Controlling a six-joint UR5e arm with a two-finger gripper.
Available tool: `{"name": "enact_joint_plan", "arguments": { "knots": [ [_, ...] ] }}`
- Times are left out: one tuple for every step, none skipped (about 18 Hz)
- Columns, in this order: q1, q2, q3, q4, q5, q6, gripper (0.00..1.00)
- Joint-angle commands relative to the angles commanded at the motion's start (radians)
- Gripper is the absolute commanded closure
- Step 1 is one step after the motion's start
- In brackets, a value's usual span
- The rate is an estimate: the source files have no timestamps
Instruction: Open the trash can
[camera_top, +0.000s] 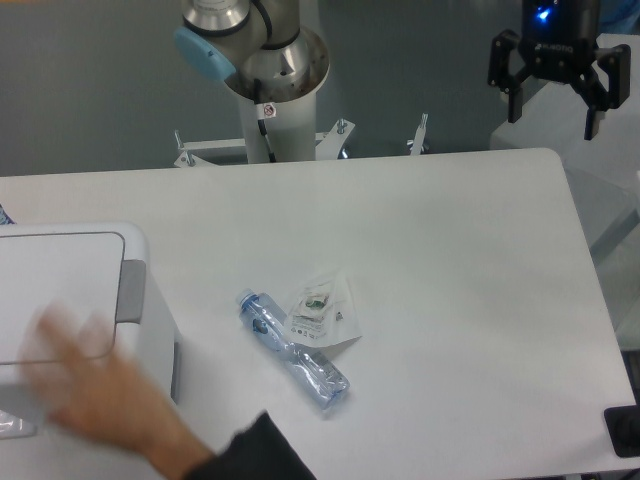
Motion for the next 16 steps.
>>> {"name": "enact_joint_plan", "arguments": {
  "knots": [
    [0.0,0.0,0.0,0.0,0.0,0.0,0.0],
    [0.0,0.002,0.0,0.0,0.0,0.0,0.0],
    [0.0,0.002,-0.002,0.0,0.0,-0.002,0.0],
    [0.0,0.0,0.0,0.0,0.0,-0.002,0.0],
    [0.0,0.0,-0.002,0.0,0.0,-0.002,0.0],
    [-0.002,0.002,-0.002,-0.002,-0.002,-0.003,0.0],
    [-0.005,0.002,-0.002,-0.002,-0.002,-0.005,0.0],
    [-0.015,0.002,-0.003,-0.002,-0.002,-0.018,0.0],
    [-0.029,0.002,-0.009,-0.002,0.005,-0.056,0.0],
    [-0.046,0.009,-0.024,0.0,0.005,-0.11,0.0],
    [-0.058,0.018,-0.035,0.0,0.005,-0.159,0.0],
    [-0.061,0.02,-0.037,0.002,0.003,-0.201,0.0],
    [-0.072,0.021,-0.038,0.003,0.002,-0.225,0.0],
    [-0.096,0.021,-0.037,0.003,0.005,-0.241,0.0],
    [-0.121,0.023,-0.037,0.003,0.008,-0.261,0.0],
    [-0.135,0.026,-0.037,0.005,0.008,-0.296,0.0]
  ]
}}
